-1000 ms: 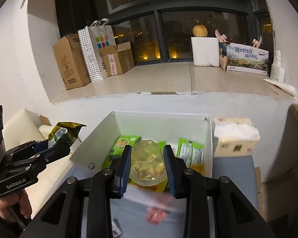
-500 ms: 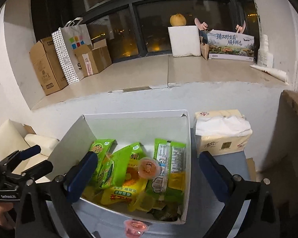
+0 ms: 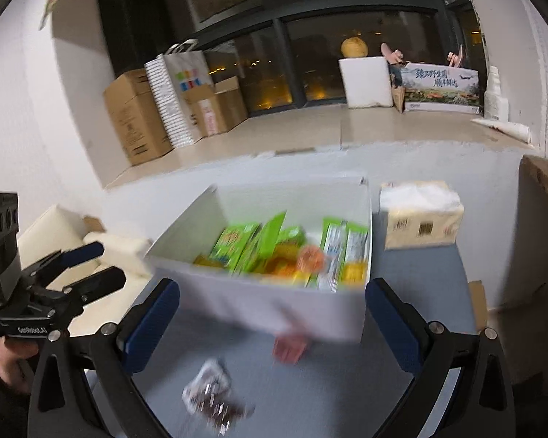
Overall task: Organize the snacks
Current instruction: 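Grasp the pink jelly cup with right tool while left grasps the white snack bag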
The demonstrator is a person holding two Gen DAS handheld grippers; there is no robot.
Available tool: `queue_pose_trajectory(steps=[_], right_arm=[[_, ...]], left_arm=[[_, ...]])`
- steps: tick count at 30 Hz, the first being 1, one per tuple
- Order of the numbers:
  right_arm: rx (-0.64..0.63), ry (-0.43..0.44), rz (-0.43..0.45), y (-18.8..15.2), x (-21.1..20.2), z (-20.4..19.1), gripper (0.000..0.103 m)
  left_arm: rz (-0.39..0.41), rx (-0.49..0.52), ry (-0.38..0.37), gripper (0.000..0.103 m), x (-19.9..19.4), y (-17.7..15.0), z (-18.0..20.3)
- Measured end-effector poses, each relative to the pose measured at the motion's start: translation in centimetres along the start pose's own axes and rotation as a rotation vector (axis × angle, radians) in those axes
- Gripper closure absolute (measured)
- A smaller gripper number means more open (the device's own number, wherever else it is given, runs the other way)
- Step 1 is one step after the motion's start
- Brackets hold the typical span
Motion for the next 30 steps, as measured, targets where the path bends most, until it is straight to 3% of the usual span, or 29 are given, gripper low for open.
queue_pose_trajectory(steps=[4, 7, 12, 22, 30], right_arm=[[0.070, 0.018, 0.025, -4.8, -2.4, 0.1, 0.000], [0.097, -0.005, -0.014, -8.3, -2.3, 0.5, 0.000], [0.095, -0.071, -0.073, -11.4, -0.8, 1.3, 0.000], [0.095, -0.151, -0.121, -9.0, 5.2, 2.7, 0.000], [0.129, -0.166, -0.195, -6.7, 11.7, 4.6, 0.000]], left_arm=[[0.003, -0.038, -0.012, 0.000, -3.6, -4.4, 1.1], [-0.048, -0.084, -0.071, 0.000, -4.7, -7.1, 1.7], [-0.070, -0.077, -0.055, 0.000, -6.3, -10.1, 2.4], [-0.116, -0.090, -0.040, 0.000, -6.9, -13.4, 1.4], [-0.140, -0.101, -0.034, 0.000, -6.5, -14.6, 0.5]])
Point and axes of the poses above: each gripper's, at about its wrist camera, not at the fingertips, and x roughly the way its jaws point, z to its right, y to its top, the point moved 5 cm from there along x, roughly the way its jaws point, and after that the axes turned 13 degrees about y, right-handed, at the moved point
